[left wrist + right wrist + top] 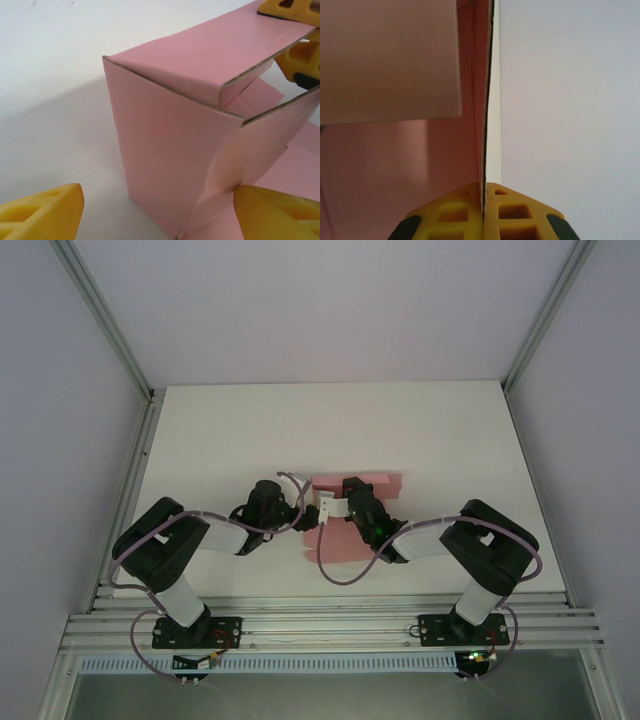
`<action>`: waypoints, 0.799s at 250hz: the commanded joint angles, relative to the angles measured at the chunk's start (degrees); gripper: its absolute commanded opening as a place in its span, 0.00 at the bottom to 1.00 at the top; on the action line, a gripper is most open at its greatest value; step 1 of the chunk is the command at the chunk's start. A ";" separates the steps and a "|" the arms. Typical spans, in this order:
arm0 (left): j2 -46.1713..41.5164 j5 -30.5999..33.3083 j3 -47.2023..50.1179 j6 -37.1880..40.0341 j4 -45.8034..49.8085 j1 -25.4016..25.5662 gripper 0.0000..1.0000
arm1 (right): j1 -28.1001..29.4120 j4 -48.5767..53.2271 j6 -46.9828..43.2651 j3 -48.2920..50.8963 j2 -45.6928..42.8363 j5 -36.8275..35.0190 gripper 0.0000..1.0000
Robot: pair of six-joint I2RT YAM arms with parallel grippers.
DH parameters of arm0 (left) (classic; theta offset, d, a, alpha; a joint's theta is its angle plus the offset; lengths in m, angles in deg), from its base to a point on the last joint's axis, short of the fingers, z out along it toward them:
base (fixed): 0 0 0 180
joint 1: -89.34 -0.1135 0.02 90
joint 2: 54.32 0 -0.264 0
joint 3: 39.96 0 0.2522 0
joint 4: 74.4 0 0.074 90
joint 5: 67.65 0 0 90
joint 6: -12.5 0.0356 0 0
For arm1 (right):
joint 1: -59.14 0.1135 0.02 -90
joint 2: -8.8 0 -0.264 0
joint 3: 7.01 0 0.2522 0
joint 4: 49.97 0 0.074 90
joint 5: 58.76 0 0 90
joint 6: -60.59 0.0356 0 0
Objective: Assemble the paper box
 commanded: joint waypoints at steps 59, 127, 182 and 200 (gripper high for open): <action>-0.66 12.53 -2.80 -4.41 -7.17 0.83 0.53 | 1.70 12.90 2.22 2.79 0.64 6.00 0.00; -1.58 23.82 0.11 -3.45 -7.07 1.52 0.27 | 1.89 14.71 3.53 3.06 -0.19 5.07 0.00; -0.23 14.07 0.02 0.89 -10.74 1.75 0.46 | 1.99 15.77 4.62 2.18 0.33 5.76 0.00; -0.57 10.07 0.44 2.49 -11.87 1.71 0.50 | 2.01 16.64 5.27 1.85 0.30 5.74 0.00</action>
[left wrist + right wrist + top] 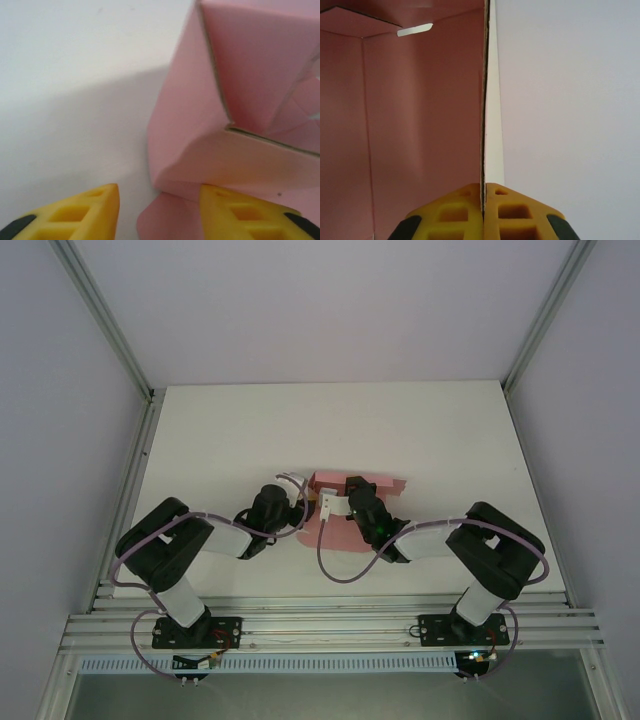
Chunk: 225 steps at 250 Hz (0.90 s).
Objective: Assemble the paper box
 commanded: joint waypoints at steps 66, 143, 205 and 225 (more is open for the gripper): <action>-0.93 -10.22 -3.16 4.95 -7.93 -1.41 0.51 | 1.96 15.89 3.06 2.58 1.48 8.24 0.00; -4.28 -14.24 -2.45 5.83 -3.35 -1.94 0.71 | 1.97 17.69 3.62 2.02 1.23 7.91 0.00; -0.60 -19.79 -6.31 6.34 -0.23 -2.54 0.76 | 1.92 18.29 3.46 1.71 1.78 8.24 0.00; -0.51 -23.17 -7.34 6.78 2.80 -2.54 0.80 | 1.97 18.50 3.48 1.66 1.52 8.20 0.00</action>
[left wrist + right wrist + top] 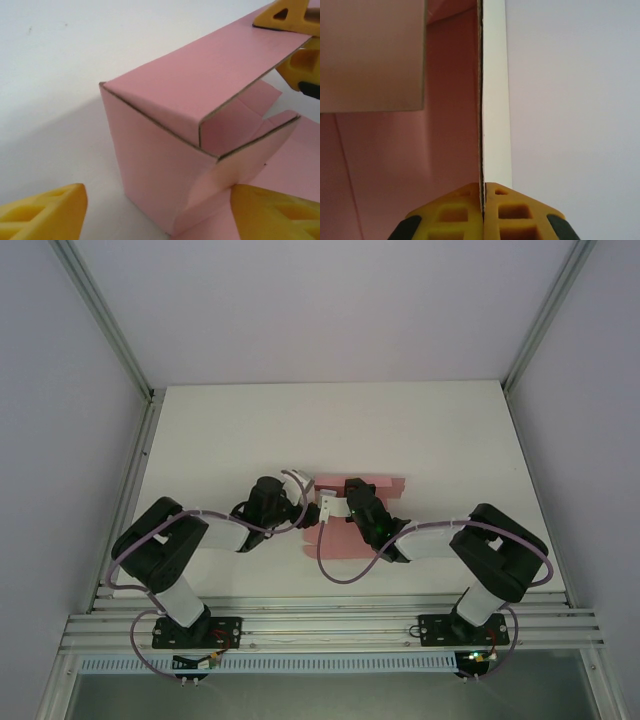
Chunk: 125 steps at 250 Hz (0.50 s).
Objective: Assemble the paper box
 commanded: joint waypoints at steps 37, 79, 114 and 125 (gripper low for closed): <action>0.91 -5.28 -4.31 0.96 0.09 -0.05 0.70 | 1.55 14.88 2.28 2.25 2.35 7.17 0.00; 2.40 -1.79 -5.26 0.32 0.82 0.15 0.50 | 1.60 14.68 2.19 2.17 2.35 7.01 0.00; 2.73 3.98 -6.58 -0.25 4.33 0.64 0.42 | 1.57 14.29 2.35 2.18 2.26 7.13 0.00; 2.96 5.72 -7.12 0.02 5.10 1.28 0.41 | 1.57 13.90 2.37 2.16 2.18 7.11 0.00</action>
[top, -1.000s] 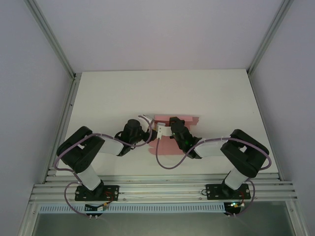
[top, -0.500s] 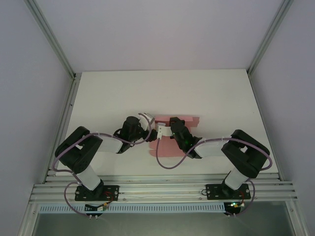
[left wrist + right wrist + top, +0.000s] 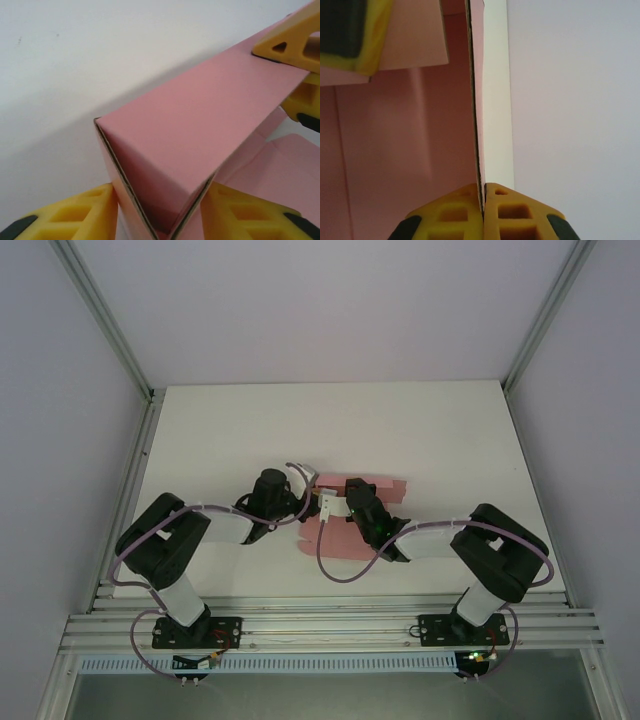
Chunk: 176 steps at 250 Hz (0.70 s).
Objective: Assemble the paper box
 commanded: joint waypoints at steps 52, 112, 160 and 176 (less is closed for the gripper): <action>2.56 23.10 -3.60 -4.54 0.64 5.74 0.36 | 2.04 15.67 4.20 1.52 0.90 7.76 0.00; 6.91 41.82 -5.20 -6.62 -0.32 12.01 0.27 | 2.54 22.47 10.91 -0.66 -0.68 7.93 0.00; 7.48 45.88 -4.82 -8.75 -1.21 12.98 0.30 | 2.53 25.45 14.13 -1.49 -1.28 8.04 0.00; 7.43 48.49 -4.99 -10.45 0.23 13.07 0.27 | 2.51 25.38 14.99 -1.89 -1.01 7.40 0.00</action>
